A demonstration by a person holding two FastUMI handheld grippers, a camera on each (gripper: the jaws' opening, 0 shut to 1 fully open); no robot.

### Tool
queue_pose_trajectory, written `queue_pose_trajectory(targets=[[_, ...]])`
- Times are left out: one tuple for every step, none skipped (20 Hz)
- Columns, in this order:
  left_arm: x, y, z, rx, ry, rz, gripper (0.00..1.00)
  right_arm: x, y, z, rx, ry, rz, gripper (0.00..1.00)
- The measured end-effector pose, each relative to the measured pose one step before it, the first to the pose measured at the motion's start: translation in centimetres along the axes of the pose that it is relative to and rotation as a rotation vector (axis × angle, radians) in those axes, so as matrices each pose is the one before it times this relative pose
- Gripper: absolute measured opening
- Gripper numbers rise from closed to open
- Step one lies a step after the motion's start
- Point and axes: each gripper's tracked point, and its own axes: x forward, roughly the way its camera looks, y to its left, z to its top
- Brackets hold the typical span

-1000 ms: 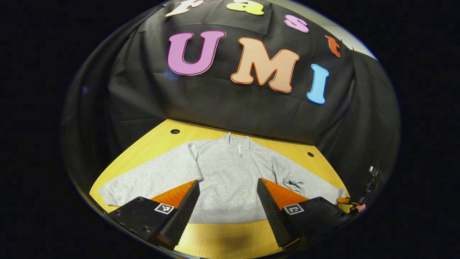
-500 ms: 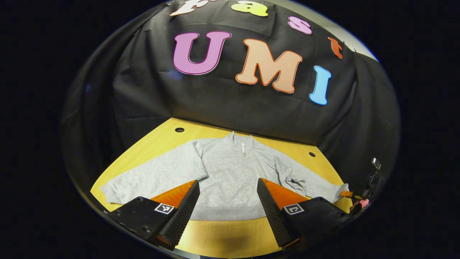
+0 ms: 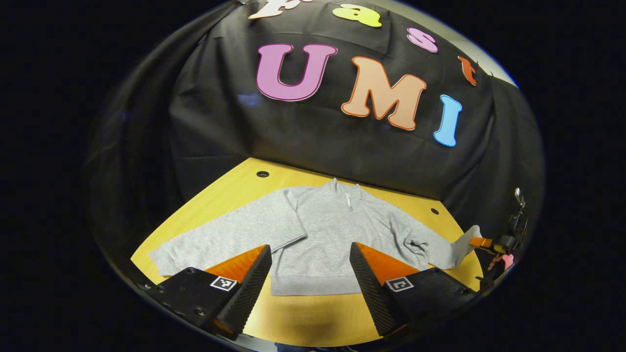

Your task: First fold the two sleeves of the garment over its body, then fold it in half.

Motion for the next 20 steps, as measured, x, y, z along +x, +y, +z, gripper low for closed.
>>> queue_pose_trajectory(targets=[[-0.115, 0.657, 0.081, -0.00343, -0.0002, 0.00494, 0.94, -0.213, 1.717, 0.53, -0.00548, -0.01018, 0.02118, 0.12], [-0.111, 0.563, -0.018, -0.00094, 0.00101, 0.00394, 0.94, -0.089, 1.771, 0.646, -0.00353, -0.00903, 0.02201, 0.12], [-0.077, 0.645, 0.008, 0.00025, 0.00087, 0.00499, 0.94, 0.015, 1.656, 0.64, -0.00448, -0.01059, 0.01907, 0.12], [-0.023, 0.741, 0.012, -0.00052, -0.00012, 0.00517, 0.94, 0.079, 1.651, 0.736, -0.00861, -0.01396, 0.01921, 0.12], [-0.032, 0.609, 0.104, -0.00283, 0.00095, 0.00435, 0.94, 0.104, 1.707, 0.659, -0.01039, -0.01122, 0.01815, 0.12], [0.066, 0.525, 0.0, -0.00401, 0.00122, 0.00281, 0.94, 0.034, 1.708, 0.608, -0.01399, -0.01042, 0.01996, 0.12], [-0.035, 0.456, 0.199, -0.0041, -0.00047, 0.00133, 0.94, 0.089, 1.737, 0.488, -0.01452, -0.00915, 0.01994, 0.12], [0.063, 0.403, 0.059, -0.00257, -0.00119, 0.00165, 0.94, 0.11, 1.778, 0.528, -0.01225, -0.00903, 0.02346, 0.14], [0.135, 0.457, 0.132, -0.00164, 0.00032, 0.00269, 0.94, 0.192, 1.798, 0.514, -0.01041, -0.00986, 0.02608, 0.12], [0.097, 0.553, 0.052, -0.00164, -0.00071, 0.00234, 0.94, 0.322, 1.738, 0.444, -0.00624, -0.00757, 0.02234, 0.12], [0.037, 0.437, 0.148, -0.00253, -0.00164, 0.00251, 0.94, 0.439, 1.699, 0.242, -0.00267, -0.00521, 0.02455, 0.12], [0.004, 0.41, 0.03, -0.00292, -0.00088, 0.00197, 0.94, 0.346, 1.58, 0.343, -0.00267, -0.00434, 0.02081, 0.12], [0.039, 0.407, 0.046, -0.0031, -0.00103, 0.00216, 0.94, 0.404, 1.549, 0.066, 0.00064, 0.00059, 0.02212, 0.12], [0.022, 0.492, -0.051, -0.00222, -0.00009, 0.00358, 0.94, 0.432, 1.714, 0.162, 0.01123, -0.00238, 0.02584, 0.12], [-0.038, 0.522, 0.004, -0.00251, 0.00235, 0.00654, 0.94, 0.465, 1.512, -0.071, 0.01446, -0.00325, 0.02437, 0.12], [-0.057, 0.552, -0.142, -0.00291, 0.00389, 0.00612, 0.94, 0.493, 1.774, -0.07, 0.01326, -0.00328, 0.03158, 0.12], [-0.15, 0.551, -0.067, -0.00295, 0.00387, 0.00847, 0.94, 0.316, 1.661, -0.202, 0.00611, -0.00234, 0.03269, 0.12], [-0.034, 0.655, -0.174, -0.00356, 0.00352, 0.00737, 0.94, 0.51, 1.898, -0.338, 0.00014, 0.00008, 0.04053, 0.12], [-0.099, 0.72, -0.149, -0.00302, 0.00195, 0.01068, 0.94, 0.368, 2.093, -0.374, -0.00284, -0.00264, 0.04984, 0.12], [-0.119, 0.757, -0.141, -0.00468, 0.00083, 0.0112, 0.94, 0.425, 2.259, -0.389, -0.00039, 0.00175, 0.06325, 0.11]])
